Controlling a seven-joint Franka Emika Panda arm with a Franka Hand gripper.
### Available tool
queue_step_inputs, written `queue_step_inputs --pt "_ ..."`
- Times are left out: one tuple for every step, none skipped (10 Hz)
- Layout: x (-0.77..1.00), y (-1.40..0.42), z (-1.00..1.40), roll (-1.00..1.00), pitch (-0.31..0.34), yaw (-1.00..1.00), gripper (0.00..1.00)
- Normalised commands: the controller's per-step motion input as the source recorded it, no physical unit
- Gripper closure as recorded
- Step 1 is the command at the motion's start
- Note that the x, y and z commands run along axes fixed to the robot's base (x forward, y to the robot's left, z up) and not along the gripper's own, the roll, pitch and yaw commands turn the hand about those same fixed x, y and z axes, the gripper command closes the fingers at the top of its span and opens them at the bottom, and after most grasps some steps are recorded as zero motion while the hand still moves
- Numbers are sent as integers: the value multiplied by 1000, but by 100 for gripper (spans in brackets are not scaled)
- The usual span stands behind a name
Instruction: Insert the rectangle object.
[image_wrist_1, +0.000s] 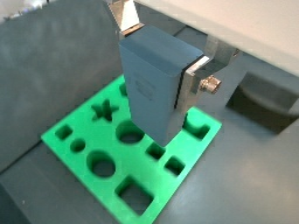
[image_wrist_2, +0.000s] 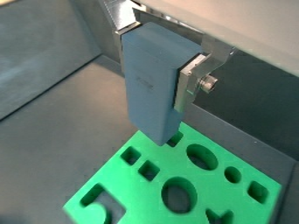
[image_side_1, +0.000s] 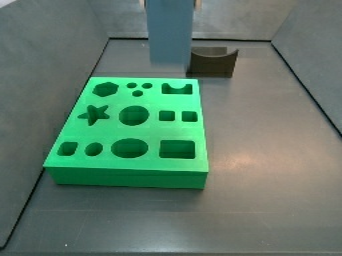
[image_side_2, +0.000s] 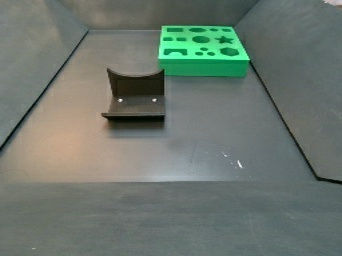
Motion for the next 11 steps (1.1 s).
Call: queue_step_inputs --pt "63 -511 -1000 131 -26 0 100" --pt "0 -514 -1000 114 -23 0 100" --pt "0 -500 -1000 111 -9 3 100" --pt "0 -514 -1000 96 -3 29 100" --pt "0 -397 -1000 80 0 83 100" --pt "0 -226 -994 20 0 134 100" --pt "-3 0 -226 0 0 43 100" --pt "0 0 -169 101 74 0 100" --pt "103 -17 -397 103 33 0 100" --pt "223 0 -326 1 60 0 100" --pt "377 71 -257 0 90 0 100"
